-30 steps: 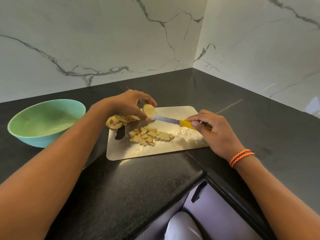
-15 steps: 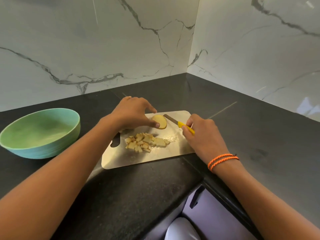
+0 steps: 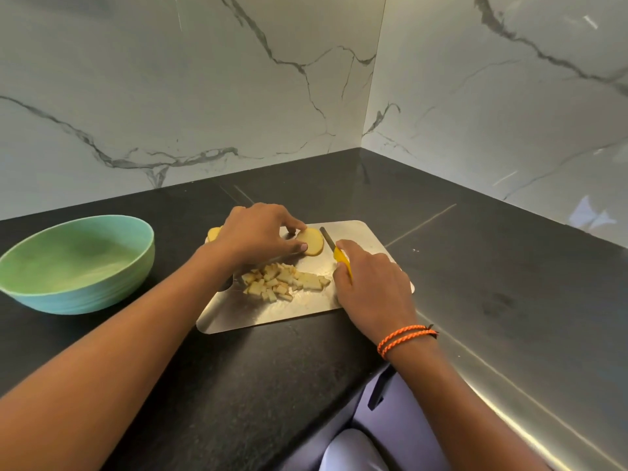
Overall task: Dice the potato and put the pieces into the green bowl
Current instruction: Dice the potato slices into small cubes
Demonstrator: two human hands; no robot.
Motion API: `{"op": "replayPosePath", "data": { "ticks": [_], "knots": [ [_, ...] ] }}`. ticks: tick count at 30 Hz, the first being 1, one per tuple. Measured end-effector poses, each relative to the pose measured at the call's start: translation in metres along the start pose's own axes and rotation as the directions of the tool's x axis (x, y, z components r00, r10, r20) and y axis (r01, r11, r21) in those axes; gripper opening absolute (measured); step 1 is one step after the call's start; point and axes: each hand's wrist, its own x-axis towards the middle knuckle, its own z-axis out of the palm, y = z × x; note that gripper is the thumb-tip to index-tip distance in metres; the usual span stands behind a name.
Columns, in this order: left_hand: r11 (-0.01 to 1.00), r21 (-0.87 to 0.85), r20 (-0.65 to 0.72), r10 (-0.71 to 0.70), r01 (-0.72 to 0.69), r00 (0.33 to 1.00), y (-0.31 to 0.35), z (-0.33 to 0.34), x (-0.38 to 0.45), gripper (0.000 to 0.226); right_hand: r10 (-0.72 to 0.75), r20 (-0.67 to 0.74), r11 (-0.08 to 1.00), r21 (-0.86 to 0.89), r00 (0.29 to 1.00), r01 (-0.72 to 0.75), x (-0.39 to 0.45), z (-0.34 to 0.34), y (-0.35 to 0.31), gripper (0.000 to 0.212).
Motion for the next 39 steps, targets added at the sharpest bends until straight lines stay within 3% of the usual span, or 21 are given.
{"op": "replayPosePath", "data": {
  "ticks": [16,20,28,39],
  "knots": [
    [0.996,0.086,-0.032,0.014,-0.011,0.999,0.009,0.002,0.001,0.058,0.012,0.007,1.0,-0.005,1.0,-0.012,0.004,0.002,-0.007,0.047],
    [0.997,0.075,-0.035,0.01,-0.007,0.999,0.009,0.004,0.002,0.058,0.003,0.048,0.996,-0.092,0.999,0.002,0.003,-0.001,-0.01,0.043],
    [0.995,0.095,-0.035,0.006,-0.002,0.999,0.013,0.002,0.0,0.057,0.003,0.098,0.994,-0.105,0.995,0.007,0.01,0.0,-0.018,0.037],
    [0.985,0.17,-0.043,-0.021,0.028,0.999,0.017,0.007,0.0,0.056,0.012,0.106,0.999,-0.043,0.994,-0.008,-0.011,-0.007,-0.004,0.043]
  ]
}}
